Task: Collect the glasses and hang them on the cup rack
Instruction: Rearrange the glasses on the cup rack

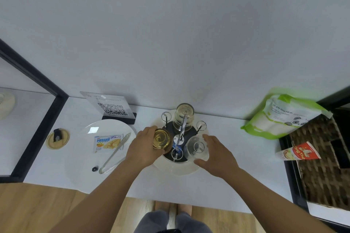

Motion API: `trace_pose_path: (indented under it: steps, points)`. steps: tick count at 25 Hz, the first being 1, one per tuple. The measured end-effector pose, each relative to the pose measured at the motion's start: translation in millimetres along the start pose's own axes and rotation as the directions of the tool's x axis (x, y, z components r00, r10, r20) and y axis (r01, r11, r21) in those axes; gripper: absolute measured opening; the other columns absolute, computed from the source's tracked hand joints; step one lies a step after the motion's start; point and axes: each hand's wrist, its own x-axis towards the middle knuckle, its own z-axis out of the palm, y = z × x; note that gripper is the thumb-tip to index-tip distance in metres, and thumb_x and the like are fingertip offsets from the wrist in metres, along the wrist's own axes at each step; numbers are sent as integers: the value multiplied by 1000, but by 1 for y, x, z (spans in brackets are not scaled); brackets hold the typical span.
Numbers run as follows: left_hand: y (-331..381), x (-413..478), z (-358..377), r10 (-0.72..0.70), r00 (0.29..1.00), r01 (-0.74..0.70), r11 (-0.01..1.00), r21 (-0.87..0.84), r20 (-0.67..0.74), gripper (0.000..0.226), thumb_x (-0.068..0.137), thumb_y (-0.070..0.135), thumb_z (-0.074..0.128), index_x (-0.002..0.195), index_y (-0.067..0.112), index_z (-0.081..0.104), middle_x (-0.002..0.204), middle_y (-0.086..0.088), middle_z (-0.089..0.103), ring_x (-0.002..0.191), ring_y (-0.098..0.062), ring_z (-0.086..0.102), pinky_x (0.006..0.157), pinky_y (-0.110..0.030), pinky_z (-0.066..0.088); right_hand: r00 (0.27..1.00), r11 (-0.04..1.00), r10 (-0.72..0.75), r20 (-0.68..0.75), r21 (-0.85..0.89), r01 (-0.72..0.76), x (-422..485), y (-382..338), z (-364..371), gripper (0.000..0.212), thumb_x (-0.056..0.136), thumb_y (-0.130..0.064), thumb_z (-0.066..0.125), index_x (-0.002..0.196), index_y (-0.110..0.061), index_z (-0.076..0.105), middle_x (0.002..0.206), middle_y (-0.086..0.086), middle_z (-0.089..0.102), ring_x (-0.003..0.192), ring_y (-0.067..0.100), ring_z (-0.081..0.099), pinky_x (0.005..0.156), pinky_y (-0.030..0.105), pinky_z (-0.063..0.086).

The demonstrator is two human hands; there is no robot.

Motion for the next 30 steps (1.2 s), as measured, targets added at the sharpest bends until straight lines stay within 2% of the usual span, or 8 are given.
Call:
trace_pose_path:
  steps: [11, 14, 16, 18, 20, 25, 28, 30]
  points:
    - [-2, 0, -1, -6, 1000, 6, 1000, -16, 16, 82, 66, 43, 82, 134, 23, 41, 130, -1, 55, 116, -22, 48, 90, -39, 49, 998, 998, 56, -11, 20, -56, 0, -1, 5, 97, 79, -57, 65, 152, -24, 11, 153, -5, 30, 133, 19, 42, 98, 40, 46]
    - [-1, -1, -2, -20, 1000, 20, 1000, -18, 23, 95, 67, 43, 82, 144, 22, 29, 142, -3, 46, 126, -24, 45, 97, -41, 47, 999, 999, 30, 16, 42, -30, -3, 0, 0, 103, 74, -61, 66, 152, -28, 6, 151, -5, 31, 131, 20, 42, 95, 41, 47]
    - [0, -2, -4, -13, 1000, 14, 999, -36, 13, 106, 68, 43, 82, 149, 21, 18, 149, -4, 37, 133, -26, 40, 100, -42, 44, 999, 998, -7, -54, 62, 10, 1, 0, -11, 92, 77, -58, 64, 150, -28, 16, 149, -5, 34, 130, 20, 45, 96, 42, 47]
    - [0, -2, -6, 4, 1000, -4, 1000, -26, 9, 105, 68, 42, 82, 149, 20, 19, 151, -5, 35, 134, -26, 39, 101, -41, 42, 980, 993, -29, -197, 106, 51, 17, -2, -28, 74, 84, -46, 63, 146, -25, 30, 144, -1, 41, 127, 21, 49, 97, 43, 47]
    - [-2, -2, -7, -2, 1000, 2, 999, -32, 24, 101, 69, 41, 82, 148, 19, 23, 148, -5, 39, 133, -25, 40, 102, -39, 41, 972, 995, -36, -233, 79, 55, 41, -9, -44, 66, 88, -38, 61, 145, -21, 33, 145, 2, 43, 129, 23, 47, 100, 45, 45]
    - [-13, -5, -3, -12, 998, 18, 993, -112, 57, 86, 72, 37, 80, 142, 20, 33, 137, -4, 50, 125, -24, 46, 99, -38, 43, 998, 999, -33, -47, -20, 32, 103, -35, -53, 80, 84, -34, 69, 149, -16, 25, 149, 11, 37, 133, 29, 41, 105, 43, 41]
    - [-11, -6, -1, 2, 1000, 2, 988, -156, 24, 69, 73, 34, 78, 131, 22, 43, 126, -2, 55, 116, -20, 51, 95, -36, 46, 998, 997, -51, 34, -47, 53, 120, -38, -47, 79, 78, -39, 74, 141, -14, 34, 132, 15, 50, 117, 31, 51, 95, 42, 46]
    - [-12, -6, 1, -2, 1000, 4, 985, -170, 10, 67, 73, 34, 78, 130, 22, 44, 125, -2, 55, 115, -20, 52, 95, -38, 47, 997, 997, -58, 56, -56, 61, 125, -39, -45, 76, 77, -43, 73, 137, -15, 37, 120, 14, 54, 106, 30, 54, 88, 42, 49]
